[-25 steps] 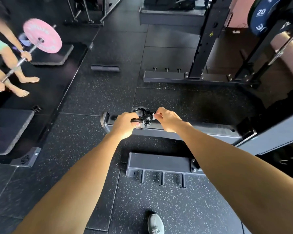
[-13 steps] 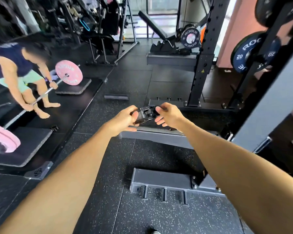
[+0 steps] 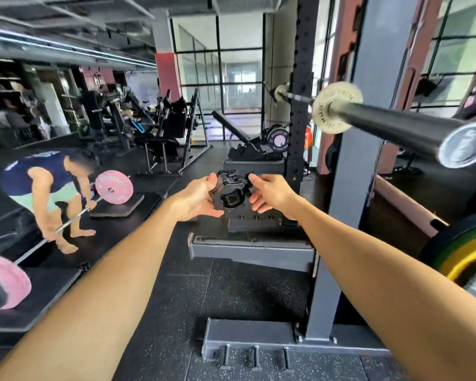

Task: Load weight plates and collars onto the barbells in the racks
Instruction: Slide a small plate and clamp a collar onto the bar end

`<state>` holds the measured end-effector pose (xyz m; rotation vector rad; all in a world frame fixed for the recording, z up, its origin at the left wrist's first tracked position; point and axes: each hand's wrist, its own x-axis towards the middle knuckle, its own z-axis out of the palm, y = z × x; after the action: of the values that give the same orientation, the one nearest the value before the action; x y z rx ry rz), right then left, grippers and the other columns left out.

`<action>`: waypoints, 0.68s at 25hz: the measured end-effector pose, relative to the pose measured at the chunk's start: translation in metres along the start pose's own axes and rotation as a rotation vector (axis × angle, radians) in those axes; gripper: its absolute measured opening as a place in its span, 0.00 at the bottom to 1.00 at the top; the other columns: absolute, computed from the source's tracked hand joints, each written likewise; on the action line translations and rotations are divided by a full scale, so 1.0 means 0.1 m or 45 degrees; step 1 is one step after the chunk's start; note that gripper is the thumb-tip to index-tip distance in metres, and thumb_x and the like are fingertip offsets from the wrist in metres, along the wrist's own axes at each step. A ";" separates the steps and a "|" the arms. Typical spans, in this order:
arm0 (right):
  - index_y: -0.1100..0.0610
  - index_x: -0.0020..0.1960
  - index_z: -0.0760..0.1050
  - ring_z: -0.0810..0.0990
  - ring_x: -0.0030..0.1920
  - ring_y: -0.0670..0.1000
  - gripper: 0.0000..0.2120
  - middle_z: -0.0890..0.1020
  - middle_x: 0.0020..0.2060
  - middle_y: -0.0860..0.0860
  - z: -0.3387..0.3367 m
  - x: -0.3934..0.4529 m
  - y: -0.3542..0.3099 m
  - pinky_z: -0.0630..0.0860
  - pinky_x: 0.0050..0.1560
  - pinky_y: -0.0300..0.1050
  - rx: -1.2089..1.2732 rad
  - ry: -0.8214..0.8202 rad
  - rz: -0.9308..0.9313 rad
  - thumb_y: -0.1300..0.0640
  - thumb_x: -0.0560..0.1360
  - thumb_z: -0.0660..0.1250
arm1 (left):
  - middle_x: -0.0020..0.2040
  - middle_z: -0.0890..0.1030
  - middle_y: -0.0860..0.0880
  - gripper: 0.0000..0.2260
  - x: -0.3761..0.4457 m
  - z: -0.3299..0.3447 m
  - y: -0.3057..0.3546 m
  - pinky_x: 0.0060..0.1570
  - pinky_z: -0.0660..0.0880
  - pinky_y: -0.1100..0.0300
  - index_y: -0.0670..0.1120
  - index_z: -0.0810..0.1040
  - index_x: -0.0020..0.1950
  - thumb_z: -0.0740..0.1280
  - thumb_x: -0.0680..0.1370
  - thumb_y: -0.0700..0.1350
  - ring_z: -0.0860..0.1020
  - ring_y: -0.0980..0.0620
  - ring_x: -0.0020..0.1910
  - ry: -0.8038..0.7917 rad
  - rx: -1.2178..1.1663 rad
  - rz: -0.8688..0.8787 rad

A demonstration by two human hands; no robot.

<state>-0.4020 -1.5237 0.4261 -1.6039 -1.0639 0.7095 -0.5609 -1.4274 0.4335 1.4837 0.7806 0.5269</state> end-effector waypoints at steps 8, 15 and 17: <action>0.64 0.70 0.66 0.79 0.26 0.54 0.26 0.78 0.30 0.58 -0.55 -0.71 -0.68 0.78 0.28 0.42 0.060 -0.003 -0.150 0.47 0.81 0.59 | 0.36 0.77 0.45 0.23 -0.70 0.42 0.70 0.38 0.70 0.55 0.46 0.73 0.43 0.49 0.84 0.59 0.70 0.49 0.34 -0.050 -0.038 0.005; 0.63 0.52 0.71 0.78 0.24 0.54 0.20 0.78 0.30 0.59 -1.00 -1.38 -0.94 0.75 0.24 0.42 -0.012 -0.011 -0.239 0.44 0.81 0.58 | 0.34 0.70 0.46 0.27 -1.26 0.93 1.00 0.28 0.71 0.60 0.47 0.66 0.40 0.54 0.76 0.71 0.68 0.50 0.29 -0.108 0.124 -0.007; 0.62 0.46 0.72 0.77 0.22 0.53 0.20 0.77 0.29 0.59 -1.14 -1.57 -0.95 0.75 0.23 0.41 -0.013 -0.006 -0.257 0.44 0.81 0.58 | 0.32 0.74 0.47 0.30 -1.40 1.11 1.07 0.30 0.70 0.60 0.46 0.73 0.40 0.55 0.73 0.74 0.68 0.51 0.28 -0.161 0.214 0.008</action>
<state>-0.3994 -1.7073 0.5397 -1.4792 -1.2146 0.5733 -0.5555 -1.6010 0.5494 1.6582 0.7352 0.3750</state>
